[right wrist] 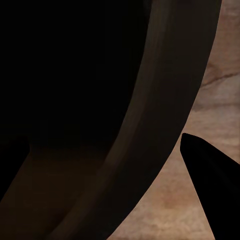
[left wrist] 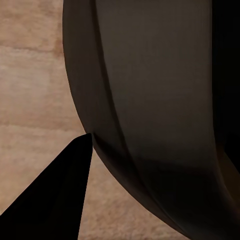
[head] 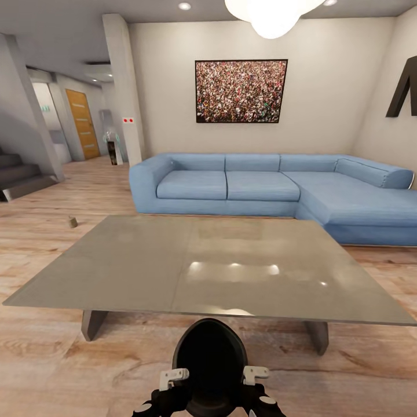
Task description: Place each of the two pumpkins and all three candles from the living room inside a cabinet in the living room (use any cabinet), then make sure every cabinet is closed, and position the cauldron so it is next to a table in the living room.
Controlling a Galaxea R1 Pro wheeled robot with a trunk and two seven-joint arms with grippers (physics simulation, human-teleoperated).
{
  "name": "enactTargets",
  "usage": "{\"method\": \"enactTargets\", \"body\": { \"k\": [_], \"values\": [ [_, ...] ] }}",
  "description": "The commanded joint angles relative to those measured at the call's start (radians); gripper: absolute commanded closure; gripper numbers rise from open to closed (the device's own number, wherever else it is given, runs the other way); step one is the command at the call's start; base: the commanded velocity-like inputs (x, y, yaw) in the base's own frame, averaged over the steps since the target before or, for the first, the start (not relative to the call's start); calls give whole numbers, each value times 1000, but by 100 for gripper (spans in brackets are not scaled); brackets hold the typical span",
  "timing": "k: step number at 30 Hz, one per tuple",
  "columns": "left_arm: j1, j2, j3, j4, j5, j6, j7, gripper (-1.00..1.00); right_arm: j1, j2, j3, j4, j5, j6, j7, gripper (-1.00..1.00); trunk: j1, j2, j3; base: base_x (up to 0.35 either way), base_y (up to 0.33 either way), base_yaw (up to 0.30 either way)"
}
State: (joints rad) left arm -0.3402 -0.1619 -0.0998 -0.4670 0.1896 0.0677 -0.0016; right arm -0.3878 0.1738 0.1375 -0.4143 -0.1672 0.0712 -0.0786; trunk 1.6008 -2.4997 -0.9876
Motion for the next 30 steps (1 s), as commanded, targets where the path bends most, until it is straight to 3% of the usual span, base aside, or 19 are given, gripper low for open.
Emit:
{"method": "enactTargets", "body": {
  "k": [1, 20, 30],
  "values": [
    [0, 7, -18, -5, 17, 5, -34, 100, -2, -2, -1, -1, -29, 6, 20, 100, 0, 0, -1, 0, 0, 0],
    [0, 7, -18, -5, 17, 6, -33, 100, -2, -2, -1, -1, -29, 7, 18, 100, 8, -5, -74, 0, 0, 0],
    [0, 7, -18, -5, 17, 6, -33, 100, -2, -2, -1, -1, -29, 7, 19, 100, 8, -5, -74, 22, 0, 0]
  ]
}}
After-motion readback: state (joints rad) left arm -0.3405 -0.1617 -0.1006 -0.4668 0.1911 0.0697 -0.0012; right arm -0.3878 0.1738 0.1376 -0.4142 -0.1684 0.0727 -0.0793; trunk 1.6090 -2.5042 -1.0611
